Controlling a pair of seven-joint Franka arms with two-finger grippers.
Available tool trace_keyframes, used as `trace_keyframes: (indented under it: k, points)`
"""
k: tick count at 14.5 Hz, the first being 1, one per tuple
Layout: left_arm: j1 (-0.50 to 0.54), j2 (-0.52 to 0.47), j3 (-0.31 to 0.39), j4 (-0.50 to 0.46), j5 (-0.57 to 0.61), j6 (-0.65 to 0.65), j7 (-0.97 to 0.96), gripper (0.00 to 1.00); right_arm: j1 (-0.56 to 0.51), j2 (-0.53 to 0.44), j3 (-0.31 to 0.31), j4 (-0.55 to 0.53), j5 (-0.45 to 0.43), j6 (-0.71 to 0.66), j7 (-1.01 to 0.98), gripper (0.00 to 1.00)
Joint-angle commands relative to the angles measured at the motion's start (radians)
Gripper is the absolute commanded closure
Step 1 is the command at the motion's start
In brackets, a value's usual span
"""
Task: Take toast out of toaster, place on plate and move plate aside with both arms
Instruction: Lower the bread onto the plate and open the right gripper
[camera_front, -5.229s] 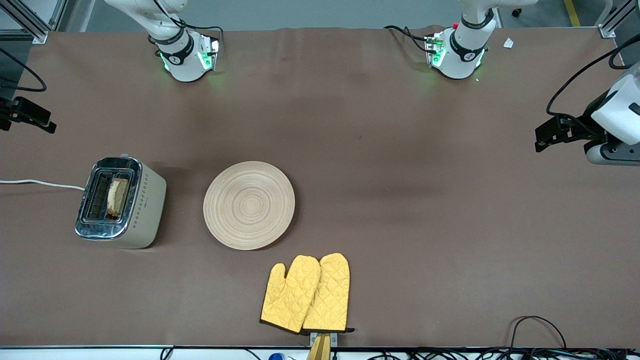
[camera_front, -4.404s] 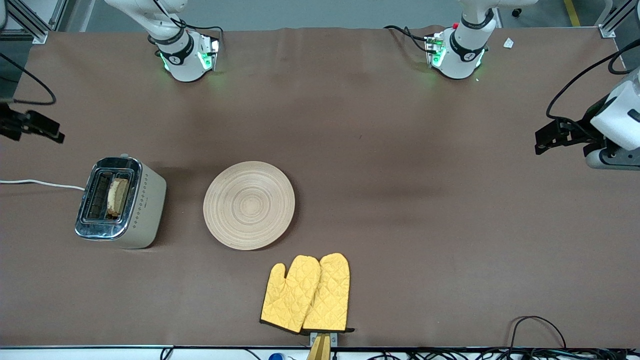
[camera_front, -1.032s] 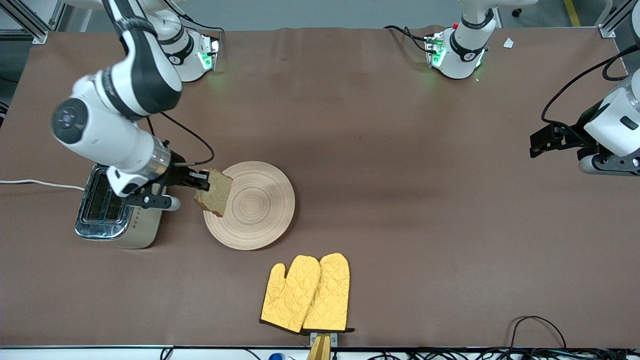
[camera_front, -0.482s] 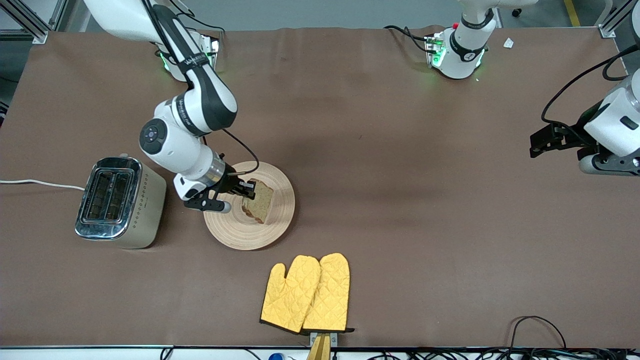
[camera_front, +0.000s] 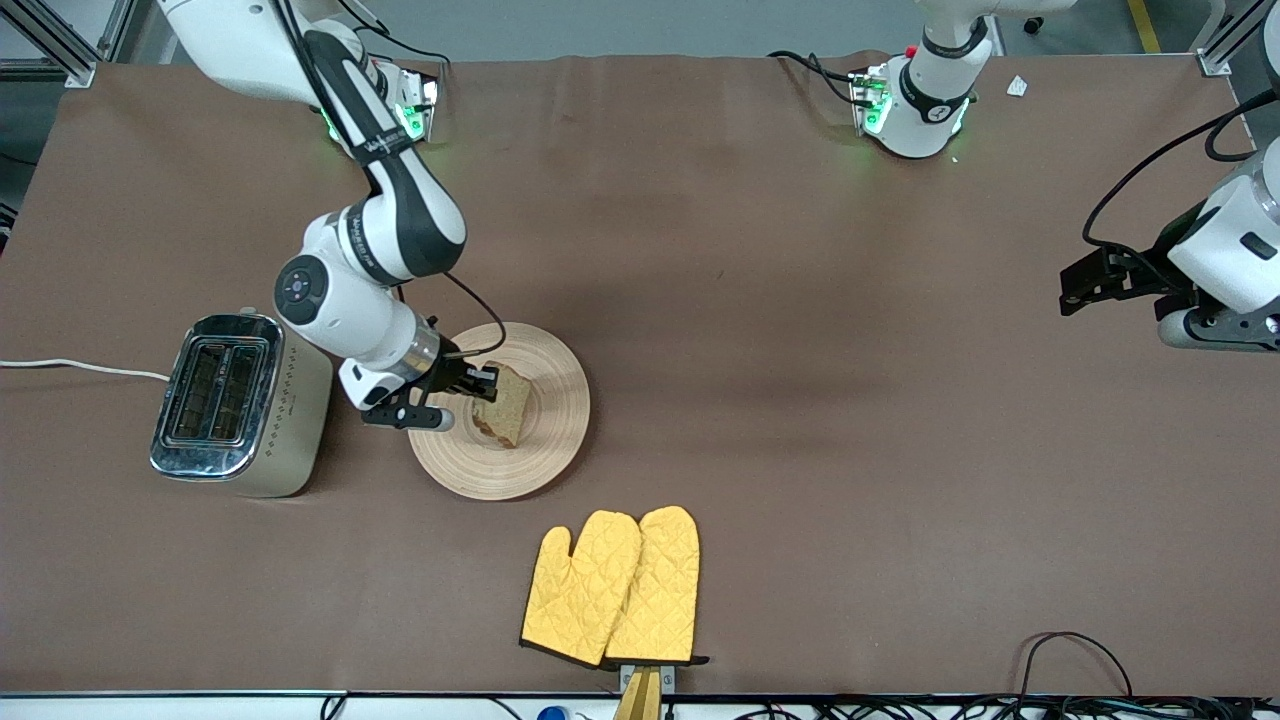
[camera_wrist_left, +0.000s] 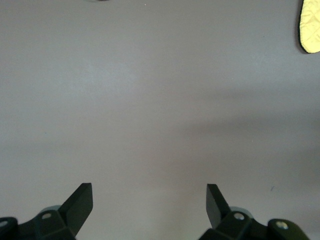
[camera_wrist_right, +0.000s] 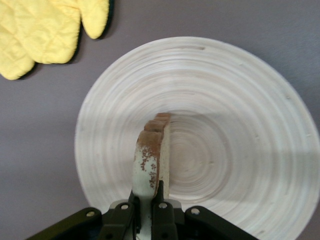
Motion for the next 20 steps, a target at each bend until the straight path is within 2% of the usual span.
trace_keyframes:
  k: [1,4,8,10,11,12,14,15,17,20]
  points:
    - [0.000,-0.010,0.003,0.004,-0.002,-0.010,0.011,0.00,-0.038,-0.007,0.006,-0.038,0.024,0.022,-0.080,1.00]
    - [0.000,-0.010,0.003,0.004,-0.002,-0.010,0.011,0.00,-0.102,-0.006,0.003,-0.071,0.024,0.020,-0.189,1.00]
    - [0.000,-0.010,0.003,0.003,-0.005,-0.014,0.010,0.00,-0.145,0.032,0.003,-0.081,0.022,0.016,-0.212,1.00]
    - [0.000,-0.009,0.003,0.003,-0.005,-0.014,-0.002,0.00,-0.161,0.048,0.003,-0.081,0.022,0.008,-0.212,0.95]
    - [0.000,-0.007,0.003,0.003,-0.005,-0.014,-0.004,0.00,-0.162,0.051,0.003,-0.081,0.022,0.008,-0.210,0.70]
    - [0.002,-0.005,0.003,0.003,-0.005,-0.014,-0.001,0.00,-0.162,0.054,0.003,-0.080,0.022,0.008,-0.210,0.40]
    - [0.002,-0.001,0.004,0.000,-0.008,-0.014,0.007,0.00,-0.161,0.054,0.003,-0.078,0.022,0.008,-0.209,0.04]
    - [0.002,-0.001,0.004,-0.003,-0.009,-0.017,0.008,0.00,-0.162,0.053,0.002,-0.077,0.022,0.005,-0.212,0.00]
    - [0.000,0.004,0.003,-0.007,-0.024,-0.029,0.005,0.00,-0.182,0.039,-0.002,-0.069,0.015,0.002,-0.212,0.00]
    - [-0.011,0.040,0.001,-0.029,-0.135,-0.043,-0.005,0.00,-0.200,0.013,-0.014,-0.048,0.001,-0.081,-0.243,0.00]
